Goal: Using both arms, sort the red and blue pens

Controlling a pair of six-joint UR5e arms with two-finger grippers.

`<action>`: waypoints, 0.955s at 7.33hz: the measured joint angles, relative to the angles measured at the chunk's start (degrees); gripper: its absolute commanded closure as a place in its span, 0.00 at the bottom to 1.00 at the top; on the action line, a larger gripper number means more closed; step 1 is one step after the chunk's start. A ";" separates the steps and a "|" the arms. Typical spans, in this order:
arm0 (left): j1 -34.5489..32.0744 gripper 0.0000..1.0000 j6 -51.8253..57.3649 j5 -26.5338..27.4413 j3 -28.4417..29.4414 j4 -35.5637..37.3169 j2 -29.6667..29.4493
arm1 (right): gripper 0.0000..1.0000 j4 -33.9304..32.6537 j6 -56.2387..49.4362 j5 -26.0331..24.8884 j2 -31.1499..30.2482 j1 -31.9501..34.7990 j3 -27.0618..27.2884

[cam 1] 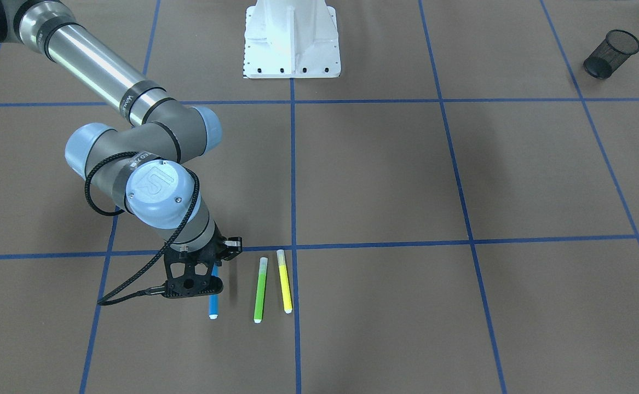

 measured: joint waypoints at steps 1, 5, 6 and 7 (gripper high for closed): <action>-1.24 1.00 3.58 0.13 -0.27 0.03 3.03 | 1.00 -2.87 -2.27 -0.19 -0.11 0.88 1.35; -6.90 1.00 9.33 0.35 -5.78 6.23 16.14 | 1.00 -9.18 -14.20 -2.29 -3.58 6.53 4.72; -8.95 1.00 10.24 0.18 -7.11 9.23 19.91 | 1.00 -12.55 -19.63 -2.79 -5.26 8.77 7.30; -10.91 1.00 11.61 -0.01 -8.24 10.77 23.96 | 1.00 -14.91 -23.99 -3.06 -7.11 10.78 9.74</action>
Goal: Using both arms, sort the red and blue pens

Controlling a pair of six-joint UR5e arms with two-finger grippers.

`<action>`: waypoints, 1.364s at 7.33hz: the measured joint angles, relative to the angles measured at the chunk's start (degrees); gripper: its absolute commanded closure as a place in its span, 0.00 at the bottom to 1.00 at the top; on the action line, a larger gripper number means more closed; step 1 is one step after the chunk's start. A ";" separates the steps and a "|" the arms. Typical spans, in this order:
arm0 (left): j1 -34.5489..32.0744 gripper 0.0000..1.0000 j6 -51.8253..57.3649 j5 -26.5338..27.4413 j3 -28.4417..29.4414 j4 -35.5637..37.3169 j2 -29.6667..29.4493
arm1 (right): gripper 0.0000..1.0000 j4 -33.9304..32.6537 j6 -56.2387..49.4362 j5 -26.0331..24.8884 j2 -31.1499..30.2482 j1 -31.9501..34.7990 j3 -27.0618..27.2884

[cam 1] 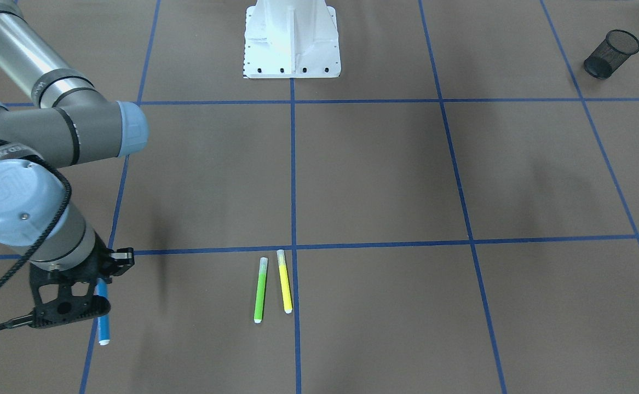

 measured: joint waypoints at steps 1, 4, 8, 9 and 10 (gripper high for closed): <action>-2.36 1.00 0.92 -0.38 -0.48 1.14 3.14 | 1.00 -1.13 -2.91 -0.13 -1.93 1.84 1.94; -7.66 1.00 2.88 -6.82 0.43 11.63 8.25 | 1.00 -2.08 -8.04 0.05 -6.42 7.42 4.56; -9.25 1.00 11.45 -14.47 6.82 21.01 13.01 | 1.00 -12.07 -21.13 1.11 -9.20 15.63 5.97; -9.39 1.00 13.61 -15.12 8.08 23.47 13.14 | 1.00 -15.79 -22.25 1.95 -9.17 16.72 6.65; -9.43 1.00 15.17 -15.78 9.52 24.77 13.18 | 1.00 -19.17 -22.72 2.40 -9.28 17.32 7.85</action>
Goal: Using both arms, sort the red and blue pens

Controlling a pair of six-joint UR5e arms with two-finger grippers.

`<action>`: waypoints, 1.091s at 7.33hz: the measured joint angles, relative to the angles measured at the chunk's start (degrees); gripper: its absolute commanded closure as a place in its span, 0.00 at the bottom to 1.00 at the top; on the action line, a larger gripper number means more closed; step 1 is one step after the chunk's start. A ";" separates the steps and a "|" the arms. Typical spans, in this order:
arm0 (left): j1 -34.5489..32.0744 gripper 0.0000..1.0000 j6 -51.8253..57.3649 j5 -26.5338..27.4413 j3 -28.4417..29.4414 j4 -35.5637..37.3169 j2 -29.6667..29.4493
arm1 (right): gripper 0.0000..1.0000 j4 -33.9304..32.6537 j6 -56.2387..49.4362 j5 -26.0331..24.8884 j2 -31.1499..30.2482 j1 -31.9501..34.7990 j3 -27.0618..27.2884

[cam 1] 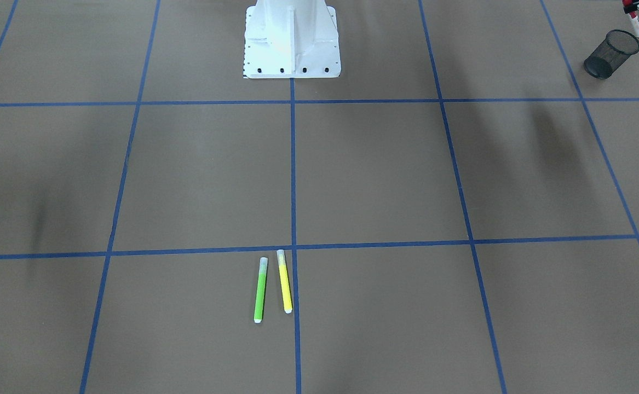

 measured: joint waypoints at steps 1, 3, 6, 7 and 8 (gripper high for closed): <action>-0.01 1.00 1.54 -0.58 1.60 0.52 0.00 | 1.00 -2.63 -0.19 0.18 -0.22 0.49 1.21; 0.09 1.00 5.89 -1.05 5.59 0.62 -0.09 | 1.00 -5.13 -0.46 0.26 -0.98 1.08 2.73; 0.13 0.00 7.57 -1.56 7.94 0.09 -0.42 | 1.00 -6.71 -3.30 0.21 -4.22 1.62 4.88; 0.13 0.00 7.58 -2.33 8.54 0.04 -0.68 | 1.00 -8.17 -4.35 0.07 -5.27 2.28 5.16; 0.13 0.00 7.58 -2.78 8.86 -0.03 -0.94 | 1.00 -11.05 -5.92 -0.30 -5.94 3.20 6.00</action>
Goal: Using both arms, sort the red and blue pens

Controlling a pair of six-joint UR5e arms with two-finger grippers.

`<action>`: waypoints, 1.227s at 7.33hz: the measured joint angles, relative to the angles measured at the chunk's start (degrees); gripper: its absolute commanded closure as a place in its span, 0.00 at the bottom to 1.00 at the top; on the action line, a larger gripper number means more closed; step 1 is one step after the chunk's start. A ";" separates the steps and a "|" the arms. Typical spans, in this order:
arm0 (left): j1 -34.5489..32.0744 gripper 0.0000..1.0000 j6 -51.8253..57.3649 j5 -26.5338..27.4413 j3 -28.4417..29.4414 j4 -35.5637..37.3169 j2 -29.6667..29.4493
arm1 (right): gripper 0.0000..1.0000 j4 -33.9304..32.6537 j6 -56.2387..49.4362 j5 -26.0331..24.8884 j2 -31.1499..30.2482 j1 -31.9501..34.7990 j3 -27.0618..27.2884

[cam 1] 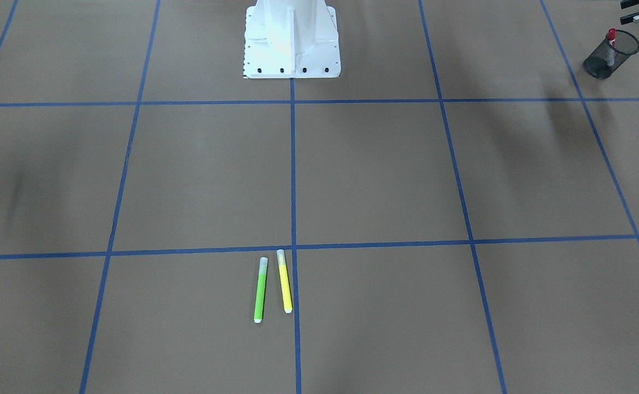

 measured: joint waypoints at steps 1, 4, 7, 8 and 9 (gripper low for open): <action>0.00 0.00 -0.01 -0.18 0.12 -0.12 -0.42 | 1.00 -3.07 -3.02 -0.71 -0.68 0.93 1.34; 0.00 0.00 -0.01 -0.27 -0.10 -0.74 -4.68 | 1.00 -8.18 -10.58 -2.65 -3.60 4.23 2.66; 0.00 0.00 -0.22 0.07 -4.88 -2.54 -12.13 | 1.00 -9.96 -15.28 -3.16 -8.10 5.61 2.73; 0.00 0.00 -0.40 0.08 -5.81 -4.07 -14.81 | 1.00 -10.42 -15.67 -3.05 -9.99 5.76 2.77; 0.00 0.00 -0.51 0.10 -6.17 -6.07 -17.93 | 1.00 -10.62 -16.92 -2.93 -12.63 6.39 2.80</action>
